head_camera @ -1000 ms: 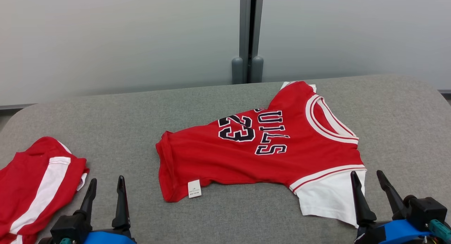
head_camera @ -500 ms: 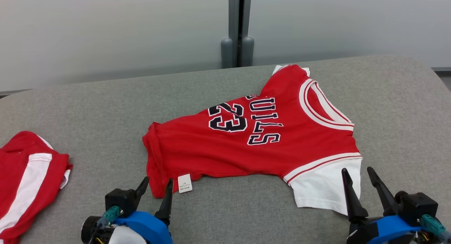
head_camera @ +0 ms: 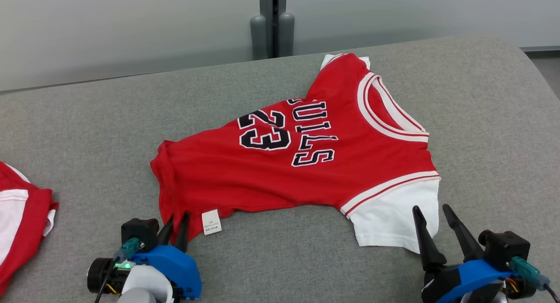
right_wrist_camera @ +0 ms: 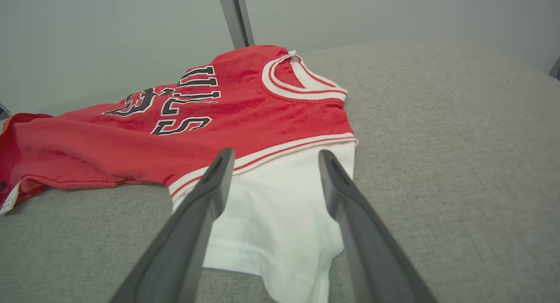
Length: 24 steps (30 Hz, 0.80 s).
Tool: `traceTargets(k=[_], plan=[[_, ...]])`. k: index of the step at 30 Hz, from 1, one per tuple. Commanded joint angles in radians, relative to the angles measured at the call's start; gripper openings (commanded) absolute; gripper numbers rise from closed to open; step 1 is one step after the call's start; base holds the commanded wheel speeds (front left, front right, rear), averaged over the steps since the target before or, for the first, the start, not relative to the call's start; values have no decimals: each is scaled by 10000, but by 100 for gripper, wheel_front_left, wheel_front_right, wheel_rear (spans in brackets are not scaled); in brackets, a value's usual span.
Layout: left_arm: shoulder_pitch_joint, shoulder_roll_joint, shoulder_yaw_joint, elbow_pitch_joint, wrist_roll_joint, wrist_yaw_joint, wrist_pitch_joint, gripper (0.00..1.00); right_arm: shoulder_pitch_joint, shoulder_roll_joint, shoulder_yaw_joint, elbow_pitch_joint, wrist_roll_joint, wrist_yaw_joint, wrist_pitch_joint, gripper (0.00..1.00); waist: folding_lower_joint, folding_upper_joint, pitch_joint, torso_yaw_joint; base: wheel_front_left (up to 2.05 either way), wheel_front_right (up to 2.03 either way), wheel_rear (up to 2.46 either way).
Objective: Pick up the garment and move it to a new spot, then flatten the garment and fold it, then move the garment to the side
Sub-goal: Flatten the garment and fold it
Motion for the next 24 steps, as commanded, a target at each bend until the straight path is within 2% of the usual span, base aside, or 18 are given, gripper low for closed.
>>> traceTargets(k=[1, 10, 18, 19, 20, 21, 24], plan=[[-145, 91, 32, -19, 2, 1, -103, 0, -22, -39, -117, 175, 122, 2, 156, 100, -2, 0, 24, -8, 0, 0, 0], [266, 81, -120, -656, -130, -44, -298, 0, 135, -39, -941, 1171, 253, 2, 1494, 100, -2, 0, 29, 151, 0, 0, 0], [355, 75, -263, -900, -203, -54, -323, 0, -136, 9, -116, 1935, -103, 14, 2133, 100, -2, 0, 123, 306, 0, 0, 0], [335, 75, -274, -909, -197, -56, -319, 0, -202, 20, -23, 2037, -54, 15, 2163, 92, -2, 0, 128, 325, 0, 0, 0], [316, 72, -285, -918, -194, -57, -334, 0, -254, 32, 82, 2087, 38, 19, 2150, 42, -2, 0, 128, 344, 0, 0, 0], [305, 65, -292, -927, -204, -52, -347, 0, -318, 44, 181, 2063, 66, 26, 2060, 0, -2, 0, 123, 359, 0, 0, 0], [314, 36, -280, -972, -291, -65, -444, 0, -448, 7, 70, 1779, 241, 11, 1712, 0, -2, 0, 76, 381, 0, 0, 0]])
